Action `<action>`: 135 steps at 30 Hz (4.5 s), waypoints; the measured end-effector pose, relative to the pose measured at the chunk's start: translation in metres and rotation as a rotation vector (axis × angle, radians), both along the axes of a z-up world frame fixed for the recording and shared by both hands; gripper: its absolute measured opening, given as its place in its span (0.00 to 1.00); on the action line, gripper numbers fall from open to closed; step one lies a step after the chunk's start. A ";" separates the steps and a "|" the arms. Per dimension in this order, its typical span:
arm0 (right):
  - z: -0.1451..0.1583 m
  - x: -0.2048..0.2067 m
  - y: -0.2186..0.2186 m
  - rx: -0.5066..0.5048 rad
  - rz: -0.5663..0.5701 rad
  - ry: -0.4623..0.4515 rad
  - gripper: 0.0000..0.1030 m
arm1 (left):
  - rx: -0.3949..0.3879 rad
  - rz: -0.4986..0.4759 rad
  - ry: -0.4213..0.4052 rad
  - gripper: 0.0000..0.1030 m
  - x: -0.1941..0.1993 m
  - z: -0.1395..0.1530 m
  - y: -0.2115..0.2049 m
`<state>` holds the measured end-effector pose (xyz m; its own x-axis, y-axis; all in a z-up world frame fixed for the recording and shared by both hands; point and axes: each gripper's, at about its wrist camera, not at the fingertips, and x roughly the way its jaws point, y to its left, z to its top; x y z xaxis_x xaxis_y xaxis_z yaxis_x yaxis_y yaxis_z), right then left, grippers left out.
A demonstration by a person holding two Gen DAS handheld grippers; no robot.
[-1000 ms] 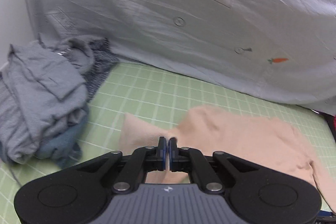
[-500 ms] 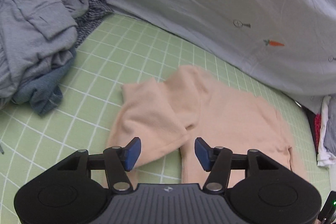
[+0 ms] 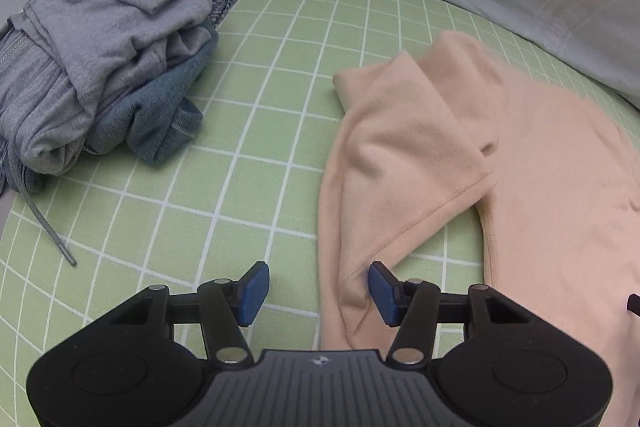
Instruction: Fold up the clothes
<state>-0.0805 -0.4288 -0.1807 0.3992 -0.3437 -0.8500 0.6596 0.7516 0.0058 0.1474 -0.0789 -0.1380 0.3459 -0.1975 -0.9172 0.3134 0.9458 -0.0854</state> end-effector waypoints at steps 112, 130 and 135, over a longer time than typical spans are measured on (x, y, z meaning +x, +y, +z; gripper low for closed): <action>0.057 -0.090 -0.011 -0.073 -0.022 -0.146 1.00 | -0.139 0.029 -0.208 0.82 -0.135 0.103 -0.051; 0.052 0.069 0.133 0.088 0.295 -0.154 0.81 | -0.019 0.041 -0.158 1.00 -0.073 0.067 0.029; 0.045 0.091 0.151 0.107 0.375 -0.119 0.53 | 0.001 0.004 -0.159 1.00 -0.055 0.062 0.023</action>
